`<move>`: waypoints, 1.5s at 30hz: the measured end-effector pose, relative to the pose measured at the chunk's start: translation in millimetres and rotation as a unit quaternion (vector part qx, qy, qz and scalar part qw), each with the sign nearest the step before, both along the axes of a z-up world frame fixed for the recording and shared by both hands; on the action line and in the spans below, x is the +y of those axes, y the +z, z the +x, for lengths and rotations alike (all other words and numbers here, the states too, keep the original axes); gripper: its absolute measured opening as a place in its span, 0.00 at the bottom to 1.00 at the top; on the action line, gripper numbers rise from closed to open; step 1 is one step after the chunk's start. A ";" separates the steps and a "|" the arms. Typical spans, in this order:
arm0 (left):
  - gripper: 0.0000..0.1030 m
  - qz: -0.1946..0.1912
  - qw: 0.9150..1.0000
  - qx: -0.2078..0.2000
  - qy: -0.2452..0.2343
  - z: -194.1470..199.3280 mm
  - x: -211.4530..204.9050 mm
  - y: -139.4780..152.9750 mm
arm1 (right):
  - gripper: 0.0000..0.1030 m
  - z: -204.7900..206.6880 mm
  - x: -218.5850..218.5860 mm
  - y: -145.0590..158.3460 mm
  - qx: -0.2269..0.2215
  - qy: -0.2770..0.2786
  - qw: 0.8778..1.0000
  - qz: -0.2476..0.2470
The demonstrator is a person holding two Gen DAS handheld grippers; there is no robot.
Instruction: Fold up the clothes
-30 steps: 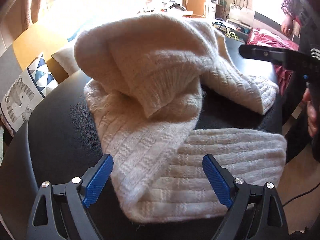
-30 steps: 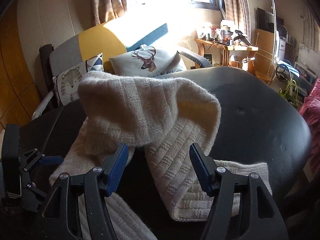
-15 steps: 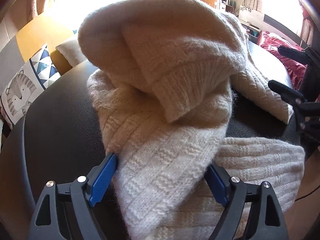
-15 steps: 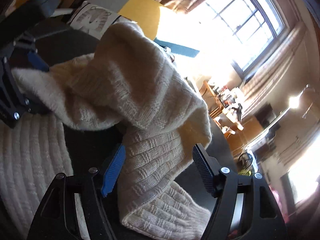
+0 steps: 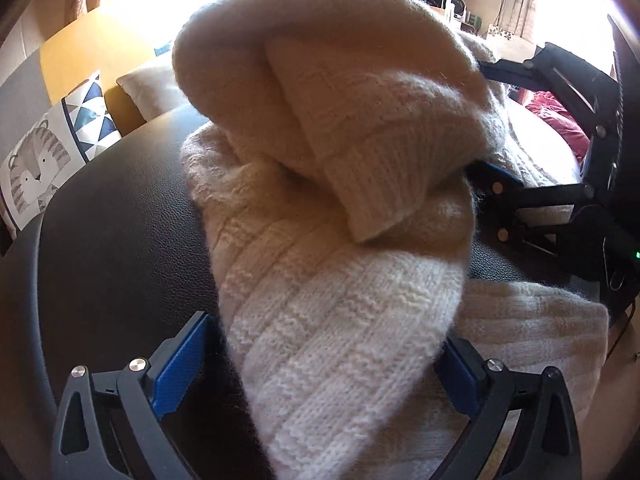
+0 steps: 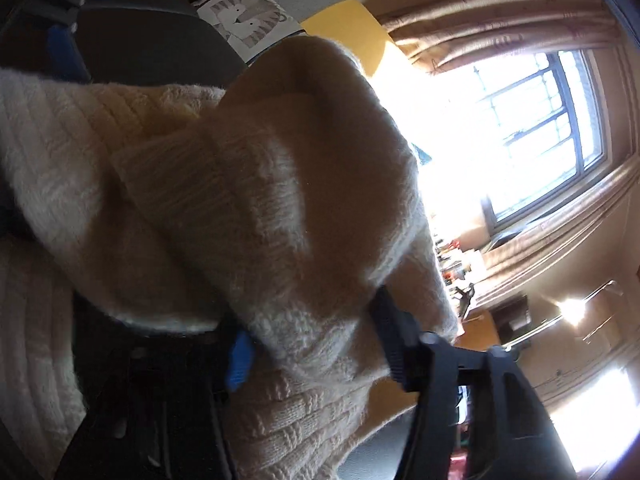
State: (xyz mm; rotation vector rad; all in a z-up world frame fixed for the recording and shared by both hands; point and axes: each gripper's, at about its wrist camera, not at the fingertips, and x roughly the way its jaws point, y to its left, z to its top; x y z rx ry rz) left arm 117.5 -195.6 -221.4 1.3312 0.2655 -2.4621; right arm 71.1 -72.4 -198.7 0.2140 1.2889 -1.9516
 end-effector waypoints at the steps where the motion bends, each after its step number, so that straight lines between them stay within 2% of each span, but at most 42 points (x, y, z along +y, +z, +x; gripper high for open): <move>1: 0.97 0.002 1.000 0.003 -0.001 -0.4 -0.5 1.2 | 0.19 -5.7 0.8 10.8 -0.030 -0.012 0.999 -0.017; 3: 0.76 0.003 1.000 0.010 -0.013 -1.8 0.8 6.2 | 0.13 -15.5 4.5 34.5 -0.079 -0.034 0.995 -0.057; 4: 0.71 0.005 1.000 0.012 -0.019 -2.9 1.0 8.9 | 0.13 -18.9 8.0 48.1 -0.094 -0.043 0.991 -0.081; 6: 0.51 0.009 1.000 0.013 -0.020 -4.4 -1.3 13.4 | 0.12 -24.6 16.2 76.8 -0.124 -0.055 0.982 -0.131; 8: 0.39 0.013 1.000 0.015 -0.010 -3.7 -6.4 17.7 | 0.11 -26.8 26.0 106.6 -0.152 -0.059 0.970 -0.183; 12: 0.29 0.022 0.999 0.025 0.023 3.3 -22.8 27.7 | 0.08 -24.6 41.3 152.8 -0.180 -0.054 0.948 -0.256; 16: 0.23 0.017 0.997 0.051 0.056 25.0 -42.6 49.0 | 0.08 -17.9 46.1 180.1 -0.198 -0.055 0.931 -0.301; 18: 0.18 0.007 0.994 0.074 0.076 48.0 -39.4 63.6 | 0.08 -13.7 51.9 189.3 -0.195 -0.059 0.927 -0.316; 20: 0.16 -0.004 0.990 0.099 0.098 71.9 -19.4 78.7 | 0.08 -9.5 58.6 197.4 -0.193 -0.064 0.922 -0.330; 24: 0.16 -0.024 0.978 0.148 0.144 121.7 -34.7 113.6 | 0.08 0.9 74.0 209.7 -0.192 -0.071 0.914 -0.351; 28: 0.16 -0.049 0.962 0.195 0.187 168.8 -50.1 149.2 | 0.08 22.8 76.3 208.7 -0.177 -0.058 0.921 -0.341; 31: 0.16 -0.055 0.957 0.215 0.186 192.2 -50.9 166.0 | 0.08 33.9 68.7 197.3 -0.182 -0.055 0.929 -0.318; 34: 0.18 -0.069 0.965 0.200 0.154 194.9 -44.6 162.9 | 0.08 35.8 60.1 186.9 -0.196 -0.065 0.929 -0.308; 36: 0.26 -0.059 0.974 0.185 0.115 187.6 -32.2 146.3 | 0.08 37.6 57.7 189.4 -0.202 -0.065 0.926 -0.313; 37: 0.27 -0.052 0.978 0.178 0.095 183.4 -25.9 137.0 | 0.08 39.7 56.6 192.7 -0.201 -0.063 0.925 -0.316; 40: 0.35 -0.024 0.986 0.158 0.043 168.3 6.5 111.9 | 0.08 46.2 52.1 205.3 -0.193 -0.052 0.926 -0.320; 43: 0.58 -0.014 0.989 0.143 0.023 148.5 31.7 90.5 | 0.08 50.8 47.5 219.5 -0.189 -0.039 0.926 -0.326; 45: 0.84 -0.020 0.990 0.136 0.015 134.0 42.2 78.5 | 0.08 53.7 45.0 226.5 -0.183 -0.036 0.926 -0.328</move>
